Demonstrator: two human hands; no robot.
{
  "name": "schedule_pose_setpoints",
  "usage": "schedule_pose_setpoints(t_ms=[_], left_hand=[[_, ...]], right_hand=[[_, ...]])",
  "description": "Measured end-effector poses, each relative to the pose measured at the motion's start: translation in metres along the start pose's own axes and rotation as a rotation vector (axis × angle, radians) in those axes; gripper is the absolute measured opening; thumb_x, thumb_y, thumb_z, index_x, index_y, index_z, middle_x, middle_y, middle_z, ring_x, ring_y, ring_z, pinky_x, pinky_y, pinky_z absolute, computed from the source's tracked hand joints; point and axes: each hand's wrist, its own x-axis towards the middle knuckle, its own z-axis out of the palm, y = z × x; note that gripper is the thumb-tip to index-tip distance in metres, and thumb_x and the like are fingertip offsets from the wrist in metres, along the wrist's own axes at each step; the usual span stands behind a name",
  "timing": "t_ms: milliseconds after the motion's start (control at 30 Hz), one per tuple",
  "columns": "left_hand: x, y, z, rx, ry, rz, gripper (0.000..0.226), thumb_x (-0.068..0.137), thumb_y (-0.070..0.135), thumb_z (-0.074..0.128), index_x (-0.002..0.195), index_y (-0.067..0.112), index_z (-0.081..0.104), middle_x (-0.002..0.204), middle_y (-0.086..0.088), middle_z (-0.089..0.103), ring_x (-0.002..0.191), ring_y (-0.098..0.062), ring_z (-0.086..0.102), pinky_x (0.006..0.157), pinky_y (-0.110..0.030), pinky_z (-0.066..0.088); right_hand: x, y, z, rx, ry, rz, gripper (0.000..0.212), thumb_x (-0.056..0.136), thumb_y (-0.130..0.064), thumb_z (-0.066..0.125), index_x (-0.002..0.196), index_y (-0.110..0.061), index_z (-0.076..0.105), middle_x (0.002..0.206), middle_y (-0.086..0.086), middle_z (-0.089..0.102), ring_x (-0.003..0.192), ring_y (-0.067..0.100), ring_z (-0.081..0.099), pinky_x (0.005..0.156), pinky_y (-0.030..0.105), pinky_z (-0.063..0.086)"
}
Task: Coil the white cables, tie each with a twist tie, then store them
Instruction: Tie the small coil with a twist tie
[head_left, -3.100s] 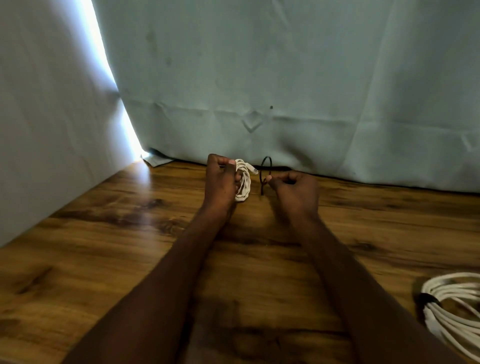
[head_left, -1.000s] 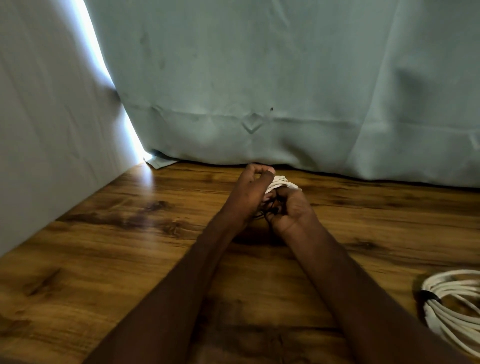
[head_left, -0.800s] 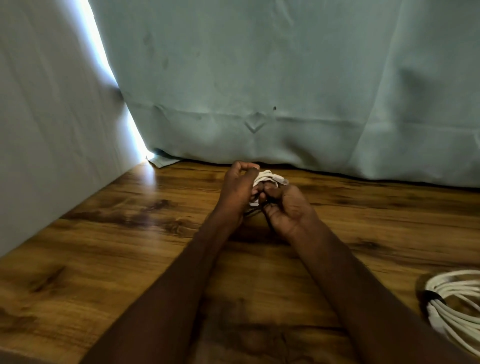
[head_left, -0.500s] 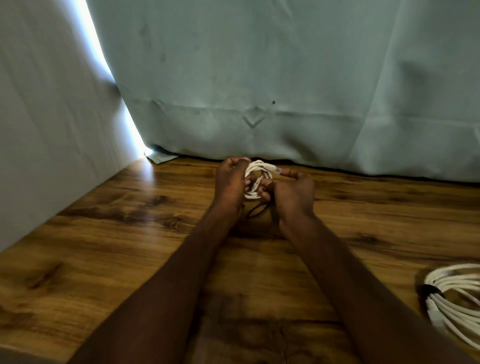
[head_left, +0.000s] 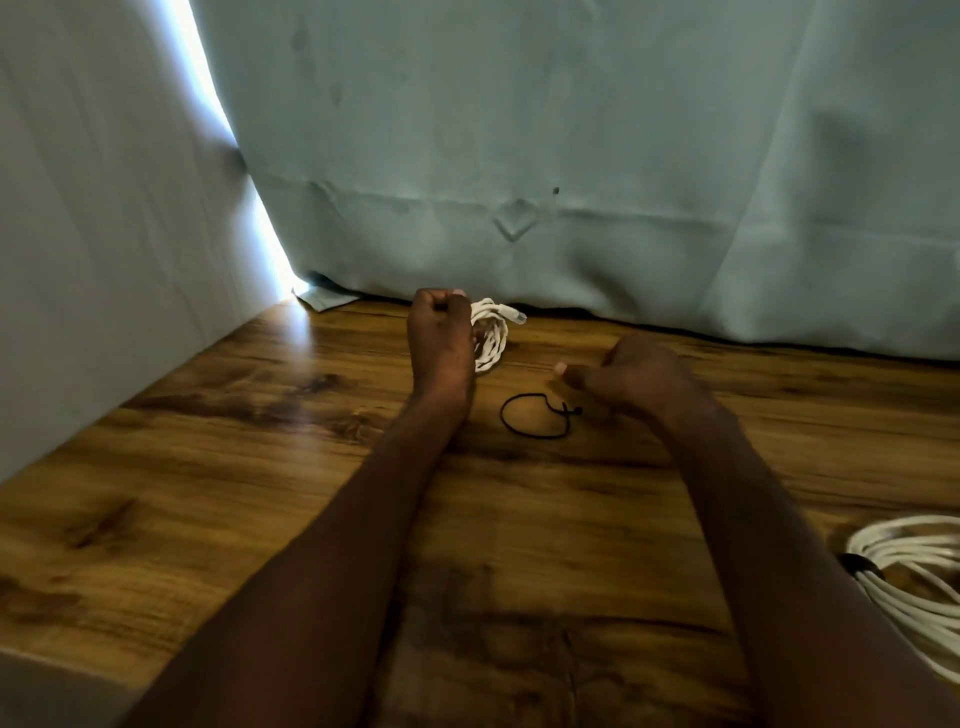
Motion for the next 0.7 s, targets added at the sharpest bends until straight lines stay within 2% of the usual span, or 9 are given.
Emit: schedule_pose_setpoints(t_ms=[67, 133, 200, 267, 400, 433, 500, 600, 700], left_hand=[[-0.003, -0.001, 0.001, 0.051, -0.027, 0.025, 0.008, 0.103, 0.016, 0.058, 0.096, 0.013, 0.058, 0.092, -0.013, 0.065, 0.073, -0.016, 0.062, 0.058, -0.023, 0.050], [-0.004, -0.002, 0.002, 0.068, -0.050, 0.024, 0.007, 0.104, 0.016, 0.057, 0.101, 0.010, 0.058, 0.092, -0.012, 0.065, 0.071, -0.014, 0.061, 0.054, -0.019, 0.048], [-0.005, -0.004, 0.003, 0.079, -0.071, 0.024, 0.007, 0.104, 0.016, 0.057, 0.103, 0.009, 0.058, 0.091, -0.012, 0.064, 0.067, -0.011, 0.060, 0.051, -0.017, 0.046], [-0.006, -0.006, 0.005, 0.089, -0.087, 0.034, 0.008, 0.104, 0.016, 0.057, 0.101, 0.009, 0.058, 0.092, -0.014, 0.065, 0.069, -0.012, 0.061, 0.053, -0.019, 0.048], [-0.007, -0.008, 0.006, 0.099, -0.103, 0.033, 0.011, 0.104, 0.018, 0.057, 0.102, 0.007, 0.059, 0.091, -0.014, 0.067, 0.069, -0.013, 0.063, 0.055, -0.024, 0.050], [-0.007, -0.008, 0.006, 0.105, -0.105, 0.032, 0.012, 0.105, 0.018, 0.057, 0.103, 0.006, 0.059, 0.090, -0.013, 0.067, 0.068, -0.012, 0.063, 0.054, -0.023, 0.050], [-0.009, -0.008, 0.007, 0.102, -0.108, 0.032, 0.011, 0.105, 0.017, 0.056, 0.104, 0.007, 0.058, 0.087, -0.010, 0.066, 0.065, -0.009, 0.063, 0.054, -0.023, 0.050], [-0.010, -0.008, 0.007, 0.098, -0.119, 0.037, 0.011, 0.106, 0.015, 0.055, 0.105, 0.005, 0.057, 0.084, -0.006, 0.065, 0.059, 0.000, 0.062, 0.053, -0.019, 0.049], [-0.010, -0.008, 0.007, 0.092, -0.126, 0.039, 0.012, 0.106, 0.016, 0.055, 0.106, 0.004, 0.057, 0.087, -0.011, 0.066, 0.061, -0.005, 0.063, 0.054, -0.020, 0.049]], right_hand=[[-0.006, -0.003, -0.006, -0.058, -0.194, 0.016, 0.059, 0.075, -0.069, 0.079, 0.086, -0.012, 0.069, 0.054, -0.001, 0.070, 0.065, 0.019, 0.066, 0.065, 0.029, 0.050], [-0.009, -0.006, -0.005, -0.154, -0.278, 0.021, 0.054, 0.070, -0.059, 0.088, 0.087, -0.013, 0.065, 0.067, 0.001, 0.072, 0.071, 0.019, 0.066, 0.064, 0.029, 0.049], [-0.011, -0.008, 0.001, -0.240, -0.233, -0.017, 0.046, 0.071, -0.048, 0.091, 0.088, -0.016, 0.062, 0.084, 0.004, 0.069, 0.078, 0.020, 0.064, 0.062, 0.028, 0.045], [-0.011, -0.011, 0.009, -0.213, -0.132, -0.079, 0.031, 0.077, -0.036, 0.088, 0.087, -0.016, 0.068, 0.089, 0.006, 0.071, 0.080, 0.021, 0.065, 0.059, 0.026, 0.044], [-0.008, -0.015, 0.022, 0.010, -0.106, -0.074, 0.018, 0.079, -0.026, 0.084, 0.087, -0.012, 0.076, 0.087, 0.010, 0.075, 0.082, 0.025, 0.072, 0.071, 0.035, 0.061], [-0.008, -0.015, 0.023, 0.027, -0.094, -0.068, 0.019, 0.082, -0.029, 0.082, 0.088, -0.012, 0.075, 0.088, 0.009, 0.074, 0.083, 0.025, 0.071, 0.075, 0.038, 0.062], [-0.008, -0.016, 0.024, 0.001, -0.081, -0.067, 0.022, 0.087, -0.034, 0.077, 0.089, -0.013, 0.072, 0.088, 0.007, 0.072, 0.084, 0.024, 0.070, 0.073, 0.035, 0.059], [-0.010, -0.021, 0.026, 0.007, -0.124, -0.063, 0.016, 0.089, -0.026, 0.071, 0.086, -0.010, 0.074, 0.081, 0.006, 0.075, 0.078, 0.022, 0.073, 0.071, 0.037, 0.061], [-0.010, -0.023, 0.030, 0.027, -0.099, -0.073, 0.017, 0.091, -0.024, 0.067, 0.083, -0.011, 0.075, 0.074, 0.004, 0.076, 0.072, 0.019, 0.075, 0.074, 0.039, 0.064]])
